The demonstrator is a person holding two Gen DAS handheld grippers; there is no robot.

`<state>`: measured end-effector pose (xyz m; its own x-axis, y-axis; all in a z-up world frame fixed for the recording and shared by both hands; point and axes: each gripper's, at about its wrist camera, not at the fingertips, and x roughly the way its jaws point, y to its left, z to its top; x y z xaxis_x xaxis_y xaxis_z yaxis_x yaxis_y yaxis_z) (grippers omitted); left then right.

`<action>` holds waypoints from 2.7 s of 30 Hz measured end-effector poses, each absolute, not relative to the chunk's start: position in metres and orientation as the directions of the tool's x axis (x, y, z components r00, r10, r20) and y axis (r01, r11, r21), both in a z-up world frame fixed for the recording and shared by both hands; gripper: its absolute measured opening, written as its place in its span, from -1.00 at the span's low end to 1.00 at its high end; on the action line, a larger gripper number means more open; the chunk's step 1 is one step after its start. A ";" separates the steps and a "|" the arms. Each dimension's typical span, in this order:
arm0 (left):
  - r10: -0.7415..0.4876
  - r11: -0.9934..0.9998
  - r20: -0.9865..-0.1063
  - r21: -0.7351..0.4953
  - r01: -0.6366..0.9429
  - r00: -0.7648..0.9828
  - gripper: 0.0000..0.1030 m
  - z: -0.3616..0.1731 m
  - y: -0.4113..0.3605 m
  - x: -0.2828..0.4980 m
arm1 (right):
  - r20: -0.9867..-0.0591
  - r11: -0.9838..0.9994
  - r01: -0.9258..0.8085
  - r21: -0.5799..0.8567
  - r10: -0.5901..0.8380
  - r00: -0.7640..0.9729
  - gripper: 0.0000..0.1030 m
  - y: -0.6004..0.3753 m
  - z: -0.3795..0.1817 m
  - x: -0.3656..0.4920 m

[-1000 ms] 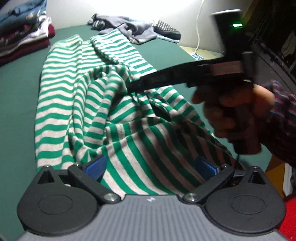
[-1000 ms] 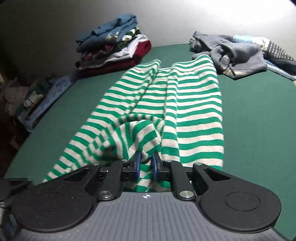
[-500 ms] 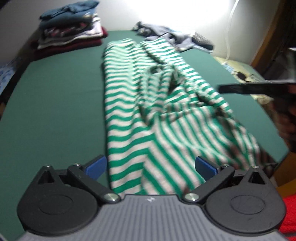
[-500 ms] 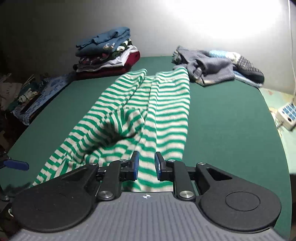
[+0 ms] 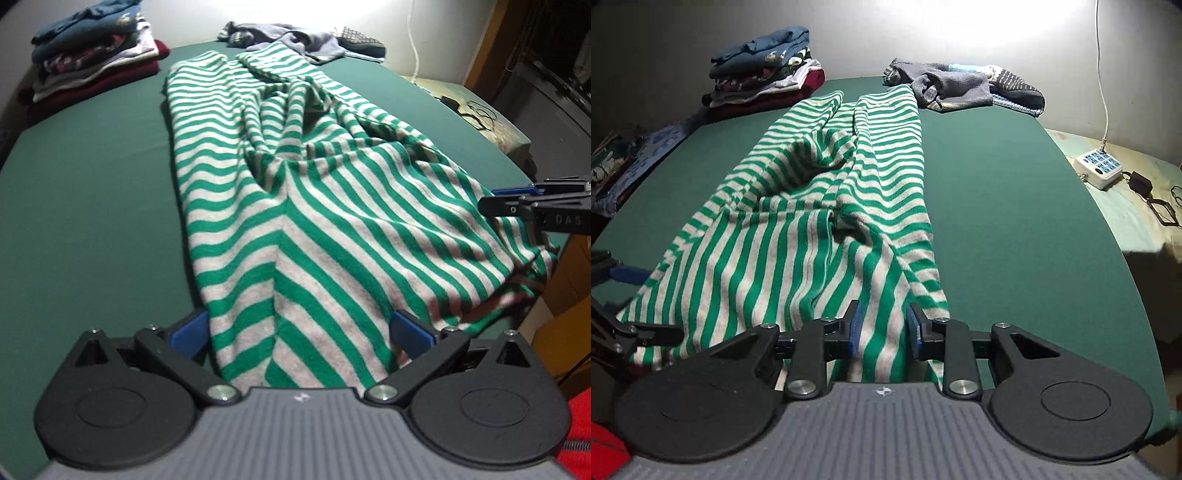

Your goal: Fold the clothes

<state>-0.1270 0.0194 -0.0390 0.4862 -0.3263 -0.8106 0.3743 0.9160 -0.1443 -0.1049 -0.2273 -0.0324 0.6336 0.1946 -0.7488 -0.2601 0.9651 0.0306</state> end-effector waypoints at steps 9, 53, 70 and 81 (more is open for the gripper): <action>-0.335 0.932 -0.833 -0.222 0.288 0.441 0.98 -0.033 0.049 -0.142 | -0.733 0.974 -0.214 0.077 0.201 0.650 -0.11 -0.250 -0.018 -0.111; -0.266 0.898 -0.840 -0.037 0.439 0.473 -0.50 -0.028 0.017 -0.176 | -0.801 0.883 -0.467 -0.037 0.253 0.542 -0.58 -0.249 -0.039 -0.150; -0.397 0.896 -0.700 -0.157 0.414 0.593 -0.73 0.043 0.050 -0.137 | -0.700 0.923 -0.342 0.173 0.360 0.616 -0.68 -0.269 0.035 -0.105; -0.307 0.948 -0.675 -0.155 0.278 0.671 -0.73 0.050 0.055 -0.045 | -0.603 0.885 -0.422 0.194 0.447 0.660 -0.68 -0.270 0.044 -0.006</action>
